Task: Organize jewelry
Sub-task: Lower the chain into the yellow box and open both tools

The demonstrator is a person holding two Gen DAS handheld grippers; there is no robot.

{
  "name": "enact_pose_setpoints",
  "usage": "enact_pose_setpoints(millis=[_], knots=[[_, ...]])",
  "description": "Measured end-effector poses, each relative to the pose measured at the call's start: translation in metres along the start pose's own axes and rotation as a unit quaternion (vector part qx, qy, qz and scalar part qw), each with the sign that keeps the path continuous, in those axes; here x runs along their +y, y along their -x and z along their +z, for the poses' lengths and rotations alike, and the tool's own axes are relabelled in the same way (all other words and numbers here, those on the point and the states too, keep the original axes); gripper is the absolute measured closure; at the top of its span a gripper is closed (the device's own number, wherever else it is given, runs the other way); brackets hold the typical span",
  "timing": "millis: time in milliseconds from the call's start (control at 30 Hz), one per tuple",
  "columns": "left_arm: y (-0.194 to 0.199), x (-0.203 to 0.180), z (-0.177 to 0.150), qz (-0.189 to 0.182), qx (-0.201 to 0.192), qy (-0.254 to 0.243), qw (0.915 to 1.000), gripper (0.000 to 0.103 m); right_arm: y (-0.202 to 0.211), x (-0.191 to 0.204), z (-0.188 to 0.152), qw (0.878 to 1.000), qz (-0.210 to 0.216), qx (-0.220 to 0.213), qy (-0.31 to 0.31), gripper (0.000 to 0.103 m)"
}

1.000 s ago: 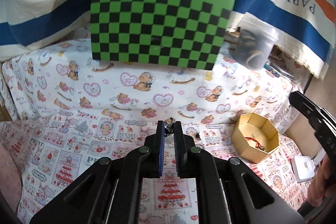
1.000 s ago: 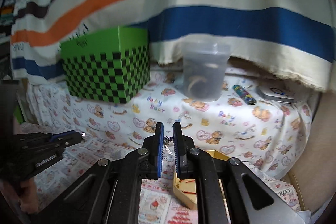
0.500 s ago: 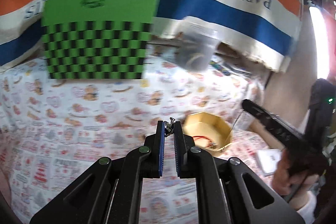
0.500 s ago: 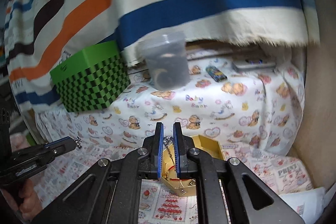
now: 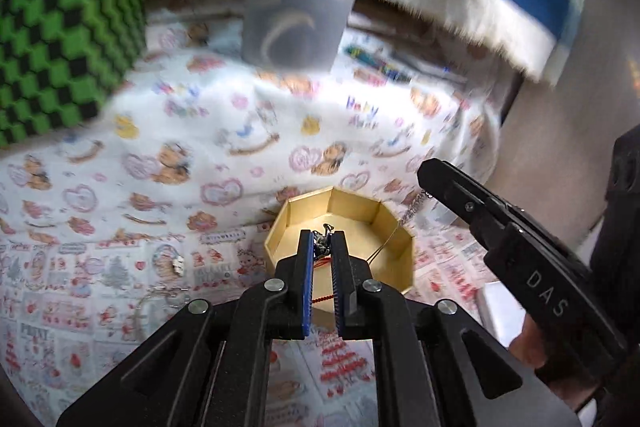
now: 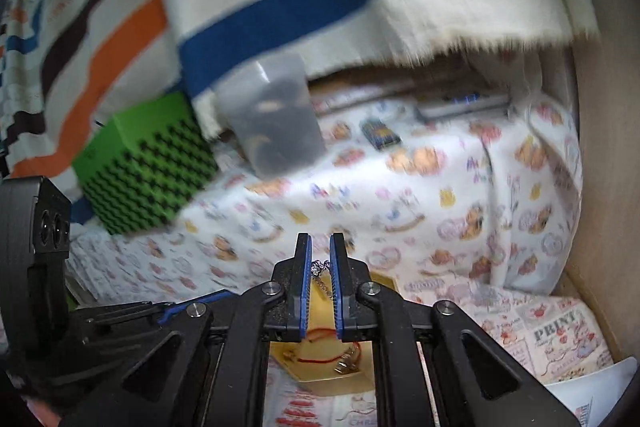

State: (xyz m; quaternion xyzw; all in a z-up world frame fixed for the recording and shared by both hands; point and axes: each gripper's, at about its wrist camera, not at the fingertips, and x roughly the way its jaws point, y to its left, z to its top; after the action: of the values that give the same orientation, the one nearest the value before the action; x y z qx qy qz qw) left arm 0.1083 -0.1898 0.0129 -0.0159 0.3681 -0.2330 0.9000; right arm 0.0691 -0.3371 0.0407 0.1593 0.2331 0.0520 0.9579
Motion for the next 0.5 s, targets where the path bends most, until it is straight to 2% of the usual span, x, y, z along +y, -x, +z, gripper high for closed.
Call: enact_pose_setpoints(millis=[133, 333, 500], knots=[[-0.022, -0.001, -0.008, -0.009, 0.019, 0.003, 0.9998, 0.095, -0.020, -0.011, -0.007, 0.999, -0.017, 0.040, -0.003, 0.093], [-0.040, 0.001, -0.021, -0.014, 0.049, -0.004, 0.9987, 0.095, -0.035, -0.025, -0.011, 0.997, -0.018, 0.074, -0.023, 0.093], [-0.042, -0.001, -0.020, -0.012, 0.041, -0.006, 0.9991, 0.095, -0.040, -0.037, -0.013, 0.994, -0.012, 0.097, -0.051, 0.093]])
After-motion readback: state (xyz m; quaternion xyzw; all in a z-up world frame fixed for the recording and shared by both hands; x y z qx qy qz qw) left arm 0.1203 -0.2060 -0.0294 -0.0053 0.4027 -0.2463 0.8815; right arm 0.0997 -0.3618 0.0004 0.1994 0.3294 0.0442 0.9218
